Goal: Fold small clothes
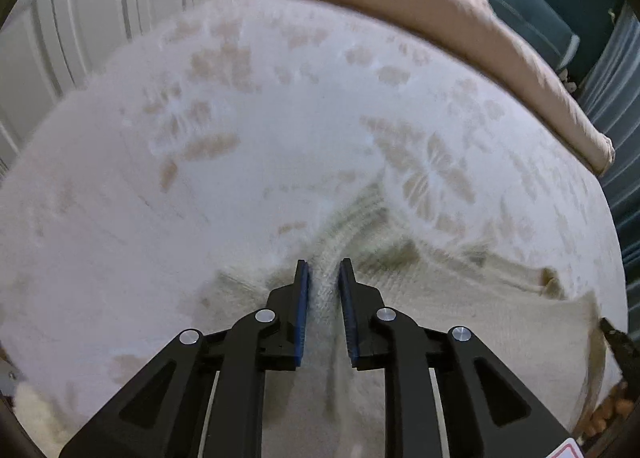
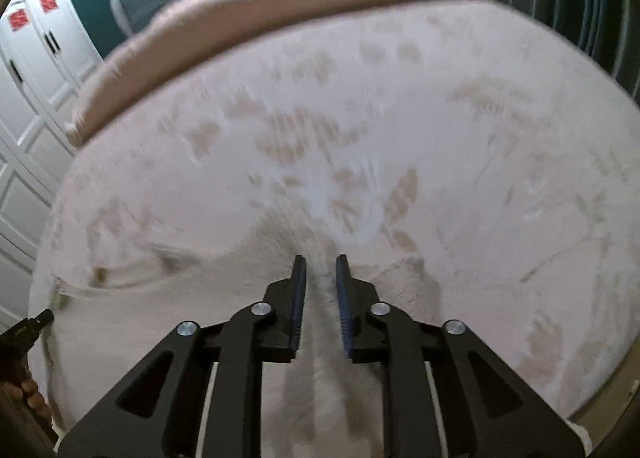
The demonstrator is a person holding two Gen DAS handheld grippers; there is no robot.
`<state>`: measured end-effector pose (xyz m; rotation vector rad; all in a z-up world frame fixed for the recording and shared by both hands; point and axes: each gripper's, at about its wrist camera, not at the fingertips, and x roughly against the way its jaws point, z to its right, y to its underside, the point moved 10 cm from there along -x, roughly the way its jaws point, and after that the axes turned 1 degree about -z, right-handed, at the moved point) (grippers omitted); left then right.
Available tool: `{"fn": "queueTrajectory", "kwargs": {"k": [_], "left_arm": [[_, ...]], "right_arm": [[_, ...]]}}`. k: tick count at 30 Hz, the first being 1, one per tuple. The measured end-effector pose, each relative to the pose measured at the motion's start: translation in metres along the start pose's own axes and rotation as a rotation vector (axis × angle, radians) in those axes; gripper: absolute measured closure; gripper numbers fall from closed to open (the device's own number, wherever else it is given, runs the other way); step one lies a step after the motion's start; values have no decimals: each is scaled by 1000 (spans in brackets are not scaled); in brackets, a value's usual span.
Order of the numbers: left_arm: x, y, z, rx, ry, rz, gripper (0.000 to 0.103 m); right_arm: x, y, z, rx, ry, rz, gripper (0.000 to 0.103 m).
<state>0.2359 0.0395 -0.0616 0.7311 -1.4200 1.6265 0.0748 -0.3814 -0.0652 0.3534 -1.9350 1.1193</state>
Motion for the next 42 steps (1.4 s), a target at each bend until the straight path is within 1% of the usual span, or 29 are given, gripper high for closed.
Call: {"fn": "queueTrajectory", "kwargs": {"k": [1, 2, 3, 4, 6, 7, 8, 9, 10, 12, 14, 15, 16, 17, 18, 19, 20, 23, 24, 26, 28, 29, 31, 33, 35, 36, 37, 39, 42], "left_arm": [[8, -2, 2, -11, -2, 19, 86], [23, -3, 10, -22, 21, 45, 86], [32, -2, 18, -28, 53, 57, 85], [44, 7, 35, -43, 106, 59, 83], [48, 29, 61, -95, 168, 18, 78], [44, 51, 78, -139, 189, -34, 76], [40, 64, 86, -166, 197, -65, 76], [35, 80, 91, -193, 192, -97, 76], [30, 94, 93, -208, 175, -125, 76], [22, 115, 82, -193, 158, -182, 76], [27, 120, 62, -154, 164, -179, 76], [30, 121, 55, -151, 156, -176, 76], [33, 122, 46, -150, 140, -175, 76], [36, 125, 38, -151, 121, -175, 76], [36, 128, 31, -151, 99, -179, 75], [36, 131, 26, -148, 83, -182, 75], [35, 134, 22, -134, 89, -184, 75], [34, 138, 21, -124, 75, -172, 74], [35, 138, 22, -131, 62, -167, 74], [36, 139, 26, -140, 55, -165, 71], [36, 141, 28, -150, 45, -164, 68], [37, 143, 27, -157, 41, -164, 67], [38, 143, 26, -164, 31, -165, 67], [39, 145, 25, -150, 35, -169, 66], [40, 146, 25, -145, 35, -169, 65], [40, 147, 26, -148, 32, -168, 64], [40, 148, 26, -152, 29, -166, 62], [40, 149, 27, -156, 26, -167, 58], [40, 151, 28, -158, 21, -166, 55]], "right_arm": [[12, 1, -12, 27, -17, 21, 87], [23, 7, -32, 71, -65, 23, 87], [31, 16, -52, 106, -110, 12, 87], [35, 27, -72, 138, -157, -7, 87], [39, 76, -126, 203, -293, -114, 87], [38, 93, -141, 222, -332, -152, 87], [38, 111, -155, 253, -353, -180, 88], [36, 123, -160, 281, -348, -189, 88], [33, 135, -157, 301, -322, -199, 88], [30, 140, -137, 265, -293, -219, 88], [30, 134, -88, 179, -204, -218, 89], [34, 129, -57, 135, -146, -204, 90], [38, 127, -36, 103, -112, -195, 90], [46, 124, -4, 51, -69, -185, 91], [52, 123, 15, 20, -42, -181, 88], [57, 120, 31, -3, -3, -177, 90], [67, 119, 41, -29, 2, -166, 90], [80, 114, 46, -96, -43, -137, 87], [79, 114, 42, -92, -47, -134, 87], [74, 120, 43, -51, -22, -149, 87], [54, 134, 46, -13, 23, -205, 91], [54, 137, 51, -16, 35, -214, 91], [62, 131, 49, -30, 33, -191, 90], [76, 122, 46, -5, 55, -150, 89], [85, 117, 49, -2, 52, -124, 83], [90, 114, 52, -14, 44, -105, 70], [94, 112, 58, -27, 47, -87, 58], [97, 109, 76, -40, 73, -82, 58], [95, 112, 90, -54, 24, -122, 58]]}}
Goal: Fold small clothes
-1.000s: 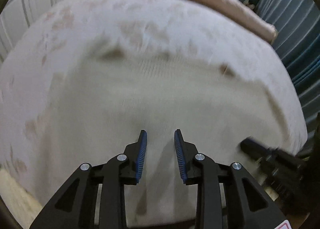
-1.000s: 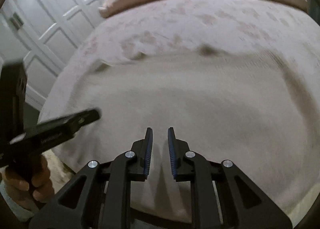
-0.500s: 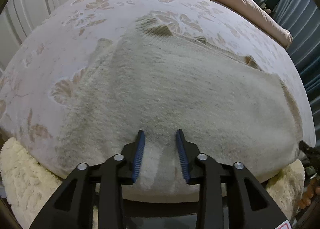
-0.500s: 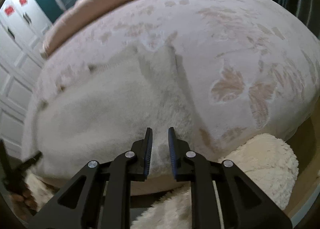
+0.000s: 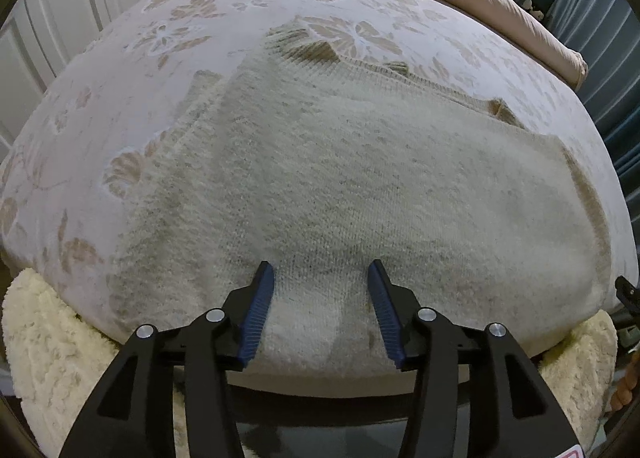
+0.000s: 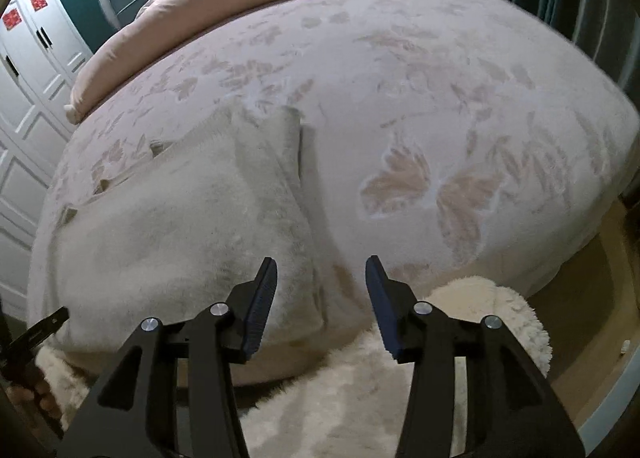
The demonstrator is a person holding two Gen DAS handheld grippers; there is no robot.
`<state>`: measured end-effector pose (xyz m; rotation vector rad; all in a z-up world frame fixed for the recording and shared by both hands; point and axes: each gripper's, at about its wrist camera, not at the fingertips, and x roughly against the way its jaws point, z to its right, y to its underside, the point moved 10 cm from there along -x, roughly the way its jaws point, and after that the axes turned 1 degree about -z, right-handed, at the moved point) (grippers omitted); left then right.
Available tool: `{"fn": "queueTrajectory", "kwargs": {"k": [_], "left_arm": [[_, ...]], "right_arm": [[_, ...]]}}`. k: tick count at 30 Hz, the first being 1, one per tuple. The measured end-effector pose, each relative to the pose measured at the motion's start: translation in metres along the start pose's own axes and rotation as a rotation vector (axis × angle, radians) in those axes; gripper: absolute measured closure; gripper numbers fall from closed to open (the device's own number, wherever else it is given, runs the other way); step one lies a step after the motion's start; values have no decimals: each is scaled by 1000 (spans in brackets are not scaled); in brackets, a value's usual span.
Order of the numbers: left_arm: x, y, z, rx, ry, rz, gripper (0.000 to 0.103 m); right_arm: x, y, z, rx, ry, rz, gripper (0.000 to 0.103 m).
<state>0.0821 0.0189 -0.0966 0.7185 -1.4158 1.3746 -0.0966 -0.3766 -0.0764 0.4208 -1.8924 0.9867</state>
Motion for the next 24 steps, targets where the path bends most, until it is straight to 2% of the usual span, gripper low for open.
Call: {"fn": "queueTrajectory", "kwargs": {"k": [6, 8, 10, 13, 15, 16, 20, 24], "left_arm": [[-2, 1, 4, -4, -27, 4, 51], [-3, 1, 5, -7, -36, 3, 50], [-3, 1, 4, -7, -36, 0, 49], [-2, 1, 5, -1, -32, -2, 49], [-2, 1, 4, 5, -31, -4, 49], [-3, 1, 4, 5, -32, -3, 49], [-4, 1, 4, -2, -41, -3, 47], [-5, 2, 4, -8, -45, -3, 46]], "right_arm": [[-18, 12, -18, -7, -140, -69, 56], [-31, 12, -24, 5, -133, -80, 55], [-39, 9, -29, 6, -133, -79, 50], [-34, -2, -36, 19, -139, -39, 50], [-23, -8, -49, 69, -168, -3, 50], [-17, -7, -60, 112, -211, -7, 50], [-19, 8, -86, 247, -297, -93, 50], [-38, 14, -80, 345, -260, -156, 48]]}}
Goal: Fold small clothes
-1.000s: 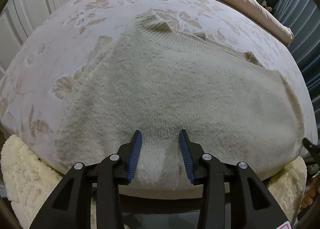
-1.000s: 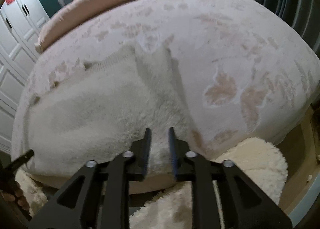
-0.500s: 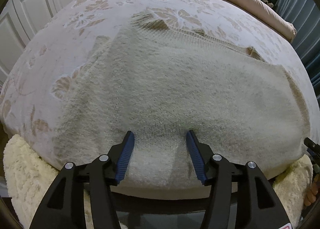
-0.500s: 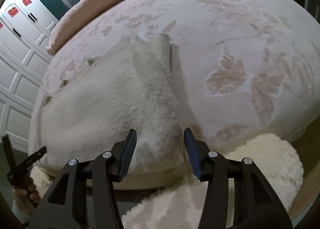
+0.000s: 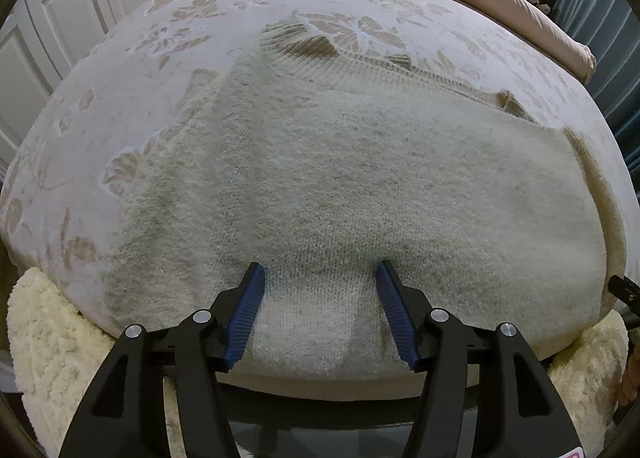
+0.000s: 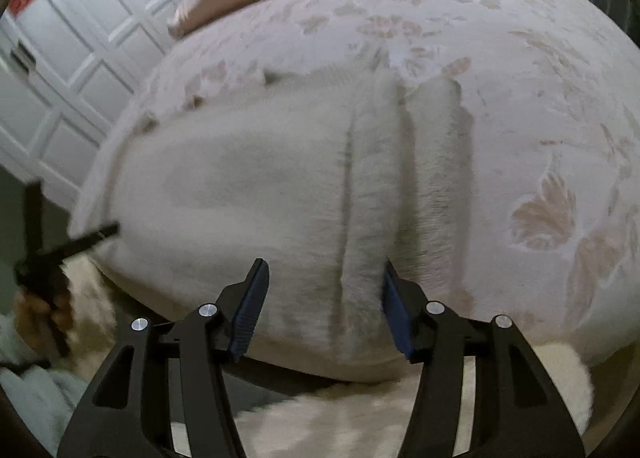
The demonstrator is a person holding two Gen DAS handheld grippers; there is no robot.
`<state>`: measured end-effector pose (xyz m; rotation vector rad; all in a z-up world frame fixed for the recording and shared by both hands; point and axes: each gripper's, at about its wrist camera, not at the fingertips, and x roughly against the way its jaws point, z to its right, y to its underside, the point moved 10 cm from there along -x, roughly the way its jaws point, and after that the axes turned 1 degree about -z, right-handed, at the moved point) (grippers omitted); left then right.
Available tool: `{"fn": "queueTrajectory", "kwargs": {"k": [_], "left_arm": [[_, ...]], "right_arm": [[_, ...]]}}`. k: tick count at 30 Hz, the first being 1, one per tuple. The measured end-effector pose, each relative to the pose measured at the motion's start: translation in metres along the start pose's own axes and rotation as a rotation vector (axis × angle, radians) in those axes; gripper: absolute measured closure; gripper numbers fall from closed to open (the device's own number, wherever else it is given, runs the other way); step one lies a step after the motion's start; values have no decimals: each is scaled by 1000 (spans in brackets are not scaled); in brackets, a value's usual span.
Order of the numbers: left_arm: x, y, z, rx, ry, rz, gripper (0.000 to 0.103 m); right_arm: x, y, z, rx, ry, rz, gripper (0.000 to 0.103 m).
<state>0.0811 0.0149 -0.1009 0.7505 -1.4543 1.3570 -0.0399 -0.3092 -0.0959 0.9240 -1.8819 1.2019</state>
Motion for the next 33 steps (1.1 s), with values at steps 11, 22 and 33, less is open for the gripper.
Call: {"fn": "queueTrajectory", "kwargs": {"k": [11, 22, 33], "left_arm": [[-2, -1, 0, 1, 0, -7, 45], [-3, -1, -2, -7, -2, -6, 41], [-6, -1, 1, -12, -21, 9, 38]], "right_arm": [[-5, 44, -6, 429, -7, -384, 80], [-17, 80, 71, 158, 321, -431, 100], [22, -22, -6, -92, 200, 66, 94]]}}
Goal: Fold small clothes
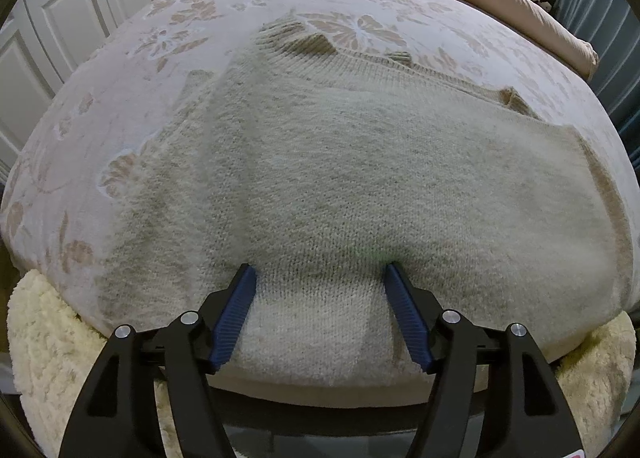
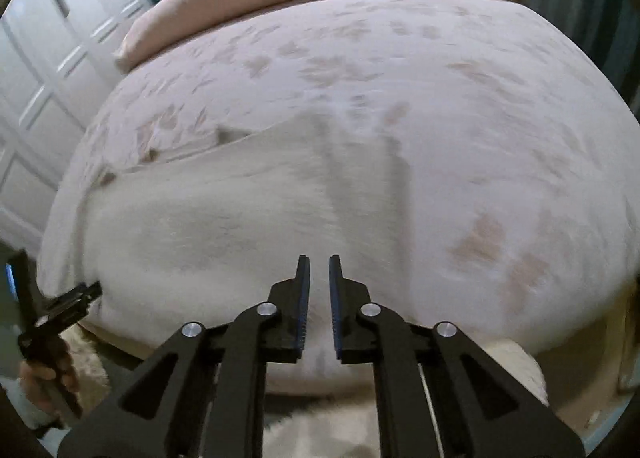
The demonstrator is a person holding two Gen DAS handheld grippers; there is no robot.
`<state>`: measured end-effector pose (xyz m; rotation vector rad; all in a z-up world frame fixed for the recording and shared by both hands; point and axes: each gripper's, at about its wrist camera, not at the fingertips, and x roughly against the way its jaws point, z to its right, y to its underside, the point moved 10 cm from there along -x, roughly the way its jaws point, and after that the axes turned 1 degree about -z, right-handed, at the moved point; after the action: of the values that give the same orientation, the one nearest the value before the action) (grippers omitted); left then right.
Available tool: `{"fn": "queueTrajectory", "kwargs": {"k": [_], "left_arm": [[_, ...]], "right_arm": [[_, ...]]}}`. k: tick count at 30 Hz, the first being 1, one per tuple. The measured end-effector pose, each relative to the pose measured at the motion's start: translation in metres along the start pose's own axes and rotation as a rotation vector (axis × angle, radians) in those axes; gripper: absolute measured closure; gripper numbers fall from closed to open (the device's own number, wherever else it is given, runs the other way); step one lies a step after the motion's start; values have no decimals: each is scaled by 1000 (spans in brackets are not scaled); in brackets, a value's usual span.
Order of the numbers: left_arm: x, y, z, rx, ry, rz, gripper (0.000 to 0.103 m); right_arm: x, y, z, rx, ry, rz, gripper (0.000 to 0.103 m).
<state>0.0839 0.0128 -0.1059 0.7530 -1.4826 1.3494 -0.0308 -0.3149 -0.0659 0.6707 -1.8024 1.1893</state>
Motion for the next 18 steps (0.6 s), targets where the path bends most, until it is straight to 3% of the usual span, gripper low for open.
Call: {"fn": "queueTrajectory", "kwargs": {"k": [4, 6, 8, 12, 16, 18], "left_arm": [[1, 0, 3, 9, 17, -5, 38], [1, 0, 2, 10, 22, -4, 38], [1, 0, 2, 13, 23, 3, 37], [-1, 0, 4, 3, 14, 14, 35], [12, -2, -2, 45, 78, 14, 35], [22, -2, -13, 122, 125, 13, 35]], "right_arm": [[-46, -3, 35, -80, 142, -72, 98], [-34, -9, 40, -204, 69, -26, 96], [-21, -13, 43, -220, 87, 16, 95], [-57, -1, 60, -229, 157, -73, 96], [-32, -23, 37, -260, 133, 1, 91], [-19, -36, 1, -222, 64, 29, 91]]}}
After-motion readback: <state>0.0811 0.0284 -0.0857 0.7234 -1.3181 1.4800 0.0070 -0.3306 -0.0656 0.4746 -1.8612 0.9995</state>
